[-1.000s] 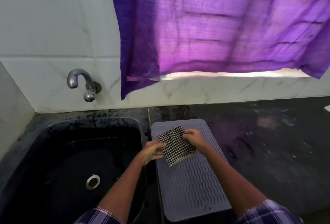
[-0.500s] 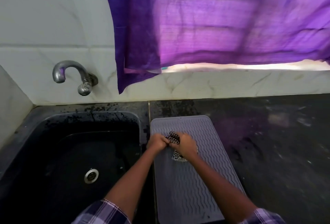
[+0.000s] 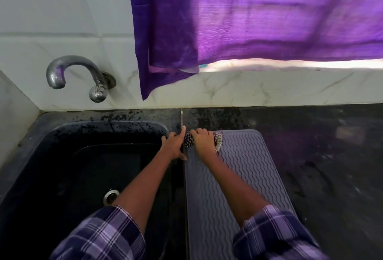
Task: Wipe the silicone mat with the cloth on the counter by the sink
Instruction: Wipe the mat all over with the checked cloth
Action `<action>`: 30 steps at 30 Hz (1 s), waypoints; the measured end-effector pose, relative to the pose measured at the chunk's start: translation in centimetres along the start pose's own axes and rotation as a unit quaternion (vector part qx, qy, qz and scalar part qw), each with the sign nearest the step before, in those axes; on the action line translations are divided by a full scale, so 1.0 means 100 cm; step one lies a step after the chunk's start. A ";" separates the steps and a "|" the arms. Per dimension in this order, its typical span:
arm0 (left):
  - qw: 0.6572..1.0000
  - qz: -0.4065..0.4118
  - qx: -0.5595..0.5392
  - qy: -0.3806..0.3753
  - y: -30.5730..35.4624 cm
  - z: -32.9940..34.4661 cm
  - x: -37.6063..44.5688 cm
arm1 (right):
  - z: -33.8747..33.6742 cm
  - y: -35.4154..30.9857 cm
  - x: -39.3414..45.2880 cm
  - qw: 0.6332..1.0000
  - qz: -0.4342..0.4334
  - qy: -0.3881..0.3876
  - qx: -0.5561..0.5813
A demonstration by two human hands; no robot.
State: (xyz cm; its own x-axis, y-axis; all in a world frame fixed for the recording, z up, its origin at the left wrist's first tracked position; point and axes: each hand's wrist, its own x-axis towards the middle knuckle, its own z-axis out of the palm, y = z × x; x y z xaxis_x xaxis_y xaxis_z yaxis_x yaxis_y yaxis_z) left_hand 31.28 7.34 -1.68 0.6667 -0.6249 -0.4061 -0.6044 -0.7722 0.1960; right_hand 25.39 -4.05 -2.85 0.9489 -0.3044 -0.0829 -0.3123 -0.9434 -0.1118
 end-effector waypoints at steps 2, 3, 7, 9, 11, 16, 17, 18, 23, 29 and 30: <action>1.000 0.001 0.003 -0.002 -0.001 0.002 0.005 | 0.006 0.001 0.004 1.000 0.002 0.002 -0.002; 1.000 0.003 0.006 0.000 -0.002 0.003 0.007 | 0.007 0.001 0.007 1.000 -0.001 0.004 -0.008; 0.998 0.005 0.058 0.007 0.001 -0.001 0.008 | 0.004 0.005 0.014 1.000 -0.007 0.018 -0.016; 0.997 -0.005 0.081 0.005 0.005 -0.006 0.007 | 0.003 0.009 0.011 1.000 -0.025 0.014 -0.003; 0.995 -0.008 0.098 0.002 0.008 -0.009 0.006 | 0.003 0.015 0.003 0.998 -0.053 0.008 0.018; 0.991 -0.012 0.127 0.030 0.011 -0.008 0.008 | 0.005 0.025 -0.029 0.993 -0.104 -0.037 0.052; 0.991 -0.013 0.126 0.033 0.011 -0.007 0.008 | 0.002 0.028 -0.031 0.990 -0.109 -0.052 0.080; 0.992 -0.013 0.123 0.033 0.011 -0.005 0.007 | -0.003 0.032 -0.030 0.984 -0.108 -0.066 0.126; 0.997 -0.013 0.069 0.016 0.004 0.000 0.005 | -0.026 0.036 0.001 0.986 -0.025 -0.016 0.163; 0.999 -0.010 0.030 0.016 -0.001 -0.001 0.006 | -0.008 0.015 0.001 0.996 -0.061 -0.033 0.049; 0.999 -0.013 0.035 0.017 0.001 -0.003 0.006 | -0.009 0.017 0.000 0.996 -0.064 -0.037 0.047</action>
State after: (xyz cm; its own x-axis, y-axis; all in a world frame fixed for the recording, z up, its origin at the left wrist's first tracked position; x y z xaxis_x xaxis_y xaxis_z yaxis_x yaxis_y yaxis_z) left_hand 31.72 6.88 -1.66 0.6957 -0.6094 -0.3803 -0.6149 -0.7789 0.1234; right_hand 24.97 -5.74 -2.12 0.9766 -0.1675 -0.1347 -0.1942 -0.9563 -0.2186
